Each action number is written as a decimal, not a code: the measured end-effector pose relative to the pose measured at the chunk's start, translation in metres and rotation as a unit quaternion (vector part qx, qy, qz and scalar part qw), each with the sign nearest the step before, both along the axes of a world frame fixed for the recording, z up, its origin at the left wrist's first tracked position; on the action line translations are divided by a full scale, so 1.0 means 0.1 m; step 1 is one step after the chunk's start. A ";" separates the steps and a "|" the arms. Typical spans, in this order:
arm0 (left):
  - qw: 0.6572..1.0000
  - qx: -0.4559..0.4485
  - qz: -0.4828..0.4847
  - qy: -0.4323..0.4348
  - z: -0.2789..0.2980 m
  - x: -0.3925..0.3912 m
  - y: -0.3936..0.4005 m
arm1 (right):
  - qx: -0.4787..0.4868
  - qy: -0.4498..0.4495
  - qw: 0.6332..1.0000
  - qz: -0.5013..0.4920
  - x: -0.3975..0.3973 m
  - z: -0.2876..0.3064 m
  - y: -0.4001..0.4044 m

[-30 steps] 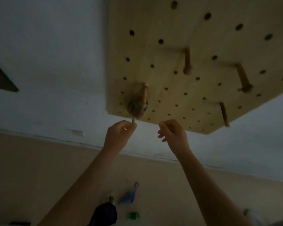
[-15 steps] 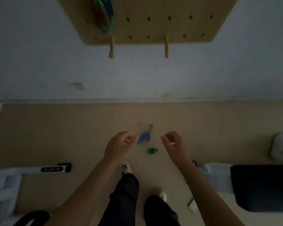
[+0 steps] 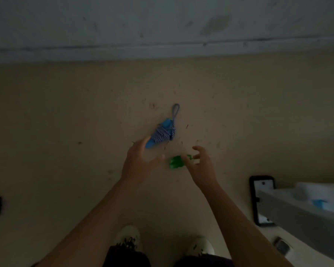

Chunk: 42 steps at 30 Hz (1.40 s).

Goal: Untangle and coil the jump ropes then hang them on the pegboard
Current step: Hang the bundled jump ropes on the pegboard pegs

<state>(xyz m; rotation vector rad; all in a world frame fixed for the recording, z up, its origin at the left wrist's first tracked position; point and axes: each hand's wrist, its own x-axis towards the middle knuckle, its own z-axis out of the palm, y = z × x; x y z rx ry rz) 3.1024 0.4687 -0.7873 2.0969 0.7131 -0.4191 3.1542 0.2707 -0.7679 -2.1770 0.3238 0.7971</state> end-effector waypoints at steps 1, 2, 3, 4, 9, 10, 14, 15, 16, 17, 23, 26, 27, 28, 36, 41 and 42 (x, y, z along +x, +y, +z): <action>1.000 -0.003 -0.003 0.010 -0.28 0.03 0.00 | -0.009 0.019 1.000 -0.012 -0.03 -0.33 0.01; 1.000 -0.005 -0.004 0.020 -0.54 0.08 0.01 | -0.015 0.039 0.999 -0.031 -0.04 -0.61 0.02; 1.000 -0.007 -0.001 0.030 -0.76 0.13 0.01 | -0.021 0.061 0.997 -0.051 -0.03 -0.87 0.03; 0.999 -0.010 0.004 0.037 -0.94 0.19 0.01 | -0.031 0.083 0.994 -0.069 -0.01 -1.08 0.04; 0.999 0.025 -0.007 0.018 -1.42 0.47 0.03 | -0.067 0.068 0.994 -0.047 0.30 -1.59 0.14; 0.999 0.026 0.000 0.018 -1.44 0.53 0.04 | -0.059 0.054 0.996 -0.042 0.39 -1.61 0.15; 0.999 -0.023 0.030 0.025 -1.49 0.68 0.09 | -0.002 0.019 0.996 -0.082 0.72 -1.58 0.17; 0.998 -0.041 0.053 0.023 -1.49 0.72 0.12 | 0.017 0.013 0.996 -0.086 0.79 -1.56 0.18; 0.995 -0.062 0.070 0.020 -1.48 0.76 0.14 | 0.046 0.009 0.995 -0.092 0.83 -1.53 0.21; 0.993 -0.085 0.076 0.021 -1.46 0.80 0.16 | 0.087 0.013 0.990 -0.106 0.86 -1.50 0.25; 0.981 -0.169 0.095 -0.020 -0.91 1.05 0.12 | 0.326 0.057 0.924 -0.190 1.04 -0.94 0.46; 0.971 -0.192 0.117 -0.081 -0.23 1.07 0.07 | 0.352 0.040 0.920 -0.167 1.13 -0.24 0.46; 0.967 -0.200 0.123 -0.103 -0.03 1.05 0.06 | 0.359 0.036 0.918 -0.163 1.14 -0.01 0.46; 0.963 -0.209 0.124 -0.117 0.33 1.05 0.05 | 0.360 0.028 0.920 -0.151 1.17 0.36 0.43; 0.948 -0.280 0.035 -0.150 3.14 1.09 0.19 | 0.373 -0.043 0.925 -0.049 1.37 3.13 0.34; 0.925 -0.327 0.074 -0.181 4.92 1.15 0.21 | 0.387 -0.066 0.917 0.071 1.32 4.93 0.44; 0.924 -0.318 0.090 -0.194 5.29 1.13 0.22 | 0.382 -0.071 0.917 0.090 1.29 5.30 0.44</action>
